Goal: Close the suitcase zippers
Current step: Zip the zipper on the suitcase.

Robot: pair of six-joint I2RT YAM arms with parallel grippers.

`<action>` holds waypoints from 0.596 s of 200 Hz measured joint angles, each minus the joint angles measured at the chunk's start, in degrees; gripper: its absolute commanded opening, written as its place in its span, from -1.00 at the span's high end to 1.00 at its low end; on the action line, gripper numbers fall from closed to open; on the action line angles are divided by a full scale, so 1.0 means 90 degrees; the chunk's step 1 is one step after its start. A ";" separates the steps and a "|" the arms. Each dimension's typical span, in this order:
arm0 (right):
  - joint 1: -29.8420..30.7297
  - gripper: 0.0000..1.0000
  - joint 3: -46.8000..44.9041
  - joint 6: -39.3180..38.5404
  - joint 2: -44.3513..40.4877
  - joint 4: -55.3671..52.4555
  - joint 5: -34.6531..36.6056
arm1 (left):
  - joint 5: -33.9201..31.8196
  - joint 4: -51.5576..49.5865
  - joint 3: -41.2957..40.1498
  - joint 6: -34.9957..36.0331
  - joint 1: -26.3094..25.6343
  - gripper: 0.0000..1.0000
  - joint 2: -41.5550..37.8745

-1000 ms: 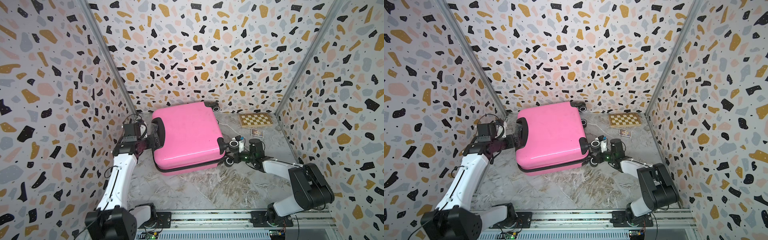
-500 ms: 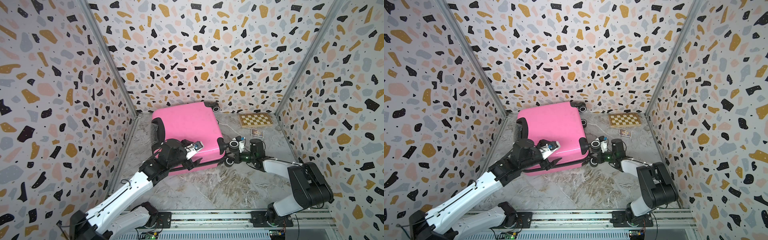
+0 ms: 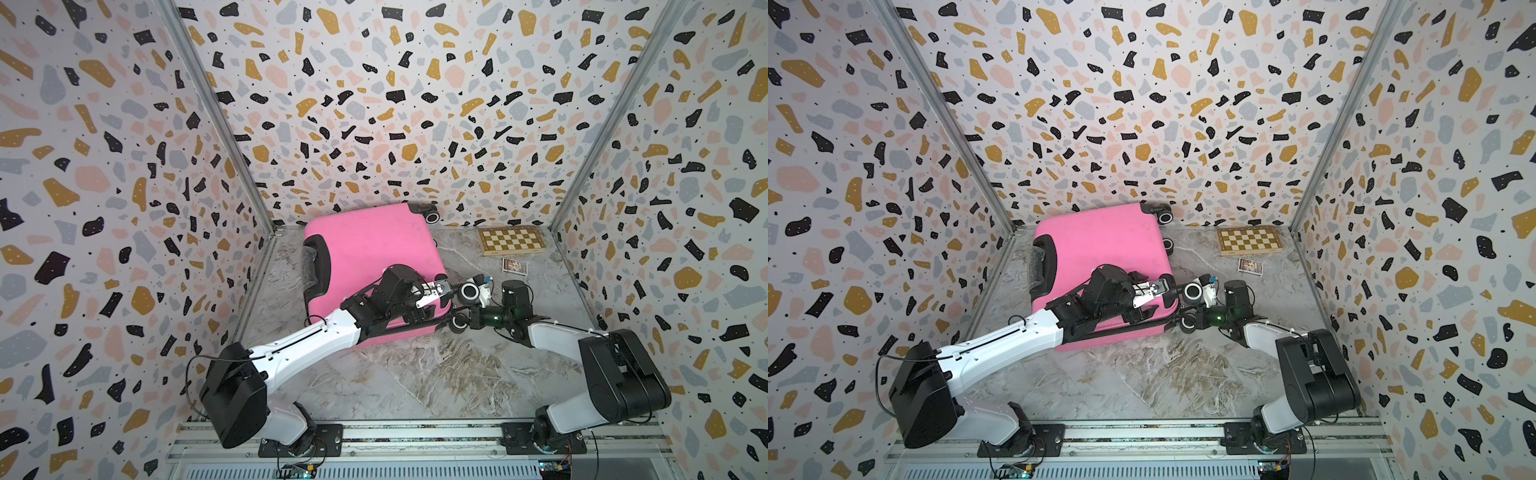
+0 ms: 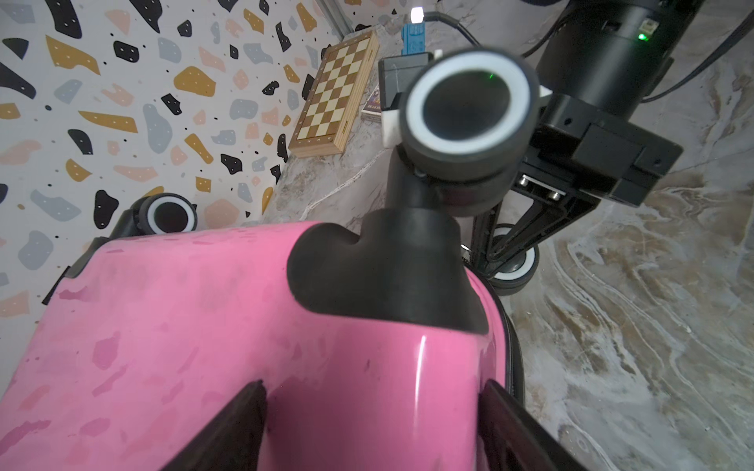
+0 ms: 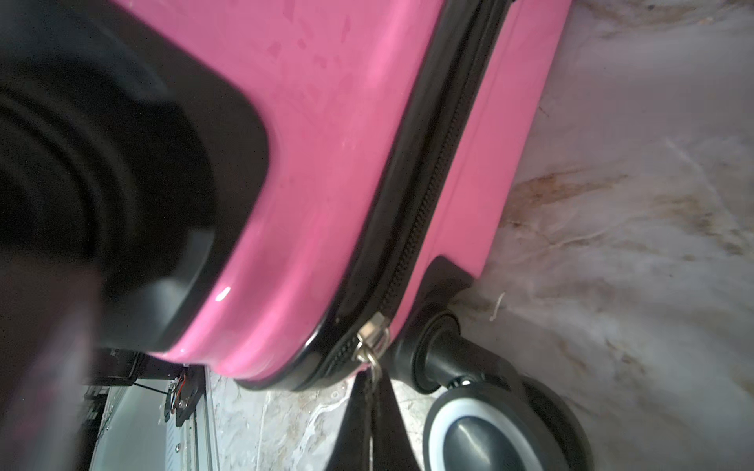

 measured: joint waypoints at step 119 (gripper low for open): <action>0.1001 1.00 -0.1229 0.0933 -0.1073 0.1173 0.1090 | -0.0095 0.0340 0.0561 -0.0231 -0.0158 -0.52 0.0648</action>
